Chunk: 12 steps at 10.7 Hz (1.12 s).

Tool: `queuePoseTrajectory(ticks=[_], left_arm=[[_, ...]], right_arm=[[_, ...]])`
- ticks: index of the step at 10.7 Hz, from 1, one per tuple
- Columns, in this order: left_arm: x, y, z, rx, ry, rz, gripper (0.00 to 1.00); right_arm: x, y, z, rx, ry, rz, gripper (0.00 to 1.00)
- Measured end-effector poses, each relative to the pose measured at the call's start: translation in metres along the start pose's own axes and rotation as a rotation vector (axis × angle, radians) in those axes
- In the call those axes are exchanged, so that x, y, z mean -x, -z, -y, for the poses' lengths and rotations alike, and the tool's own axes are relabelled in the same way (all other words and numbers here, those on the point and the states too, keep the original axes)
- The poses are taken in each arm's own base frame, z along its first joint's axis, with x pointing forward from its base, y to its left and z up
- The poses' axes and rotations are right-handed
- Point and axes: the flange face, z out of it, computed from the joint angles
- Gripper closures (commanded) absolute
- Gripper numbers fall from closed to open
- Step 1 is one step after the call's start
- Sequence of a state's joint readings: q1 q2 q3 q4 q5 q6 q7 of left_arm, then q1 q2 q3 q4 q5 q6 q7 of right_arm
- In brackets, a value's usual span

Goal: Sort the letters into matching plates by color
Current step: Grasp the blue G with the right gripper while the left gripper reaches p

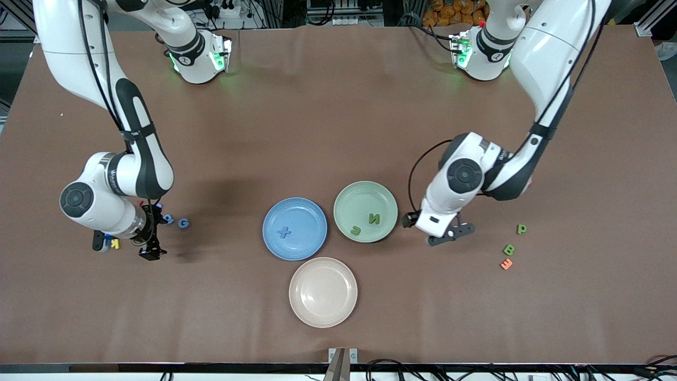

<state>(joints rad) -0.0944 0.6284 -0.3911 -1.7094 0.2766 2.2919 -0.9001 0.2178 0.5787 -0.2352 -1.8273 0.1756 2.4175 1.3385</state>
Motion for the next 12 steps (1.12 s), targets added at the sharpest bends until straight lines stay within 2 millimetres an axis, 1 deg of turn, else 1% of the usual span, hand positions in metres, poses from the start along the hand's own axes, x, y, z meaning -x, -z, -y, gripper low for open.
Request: queuePoseTrajectory(ticks=[2,4,6,9,12], left_arm=[[-0.026,-0.003,0.037,-0.018,-0.021,0.014,0.00],[-0.048,-0.004,0.078,-0.028,-0.065,0.021,0.00],[-0.062,-0.001,0.118,-0.039,-0.137,0.027,0.00],[-0.079,0.007,0.176,-0.052,-0.262,0.033,0.00],[-0.097,0.005,0.230,-0.087,-0.360,0.035,0.00]], right_arm=[[-0.002,-0.019,-0.015,-0.025,-0.006,-0.015,0.00],[-0.001,-0.029,-0.024,-0.017,-0.007,-0.016,0.00],[0.001,-0.033,-0.027,-0.020,-0.005,-0.017,0.00],[0.010,-0.040,-0.032,-0.008,0.007,-0.011,0.00],[0.023,-0.048,-0.039,-0.018,0.020,-0.007,0.00]])
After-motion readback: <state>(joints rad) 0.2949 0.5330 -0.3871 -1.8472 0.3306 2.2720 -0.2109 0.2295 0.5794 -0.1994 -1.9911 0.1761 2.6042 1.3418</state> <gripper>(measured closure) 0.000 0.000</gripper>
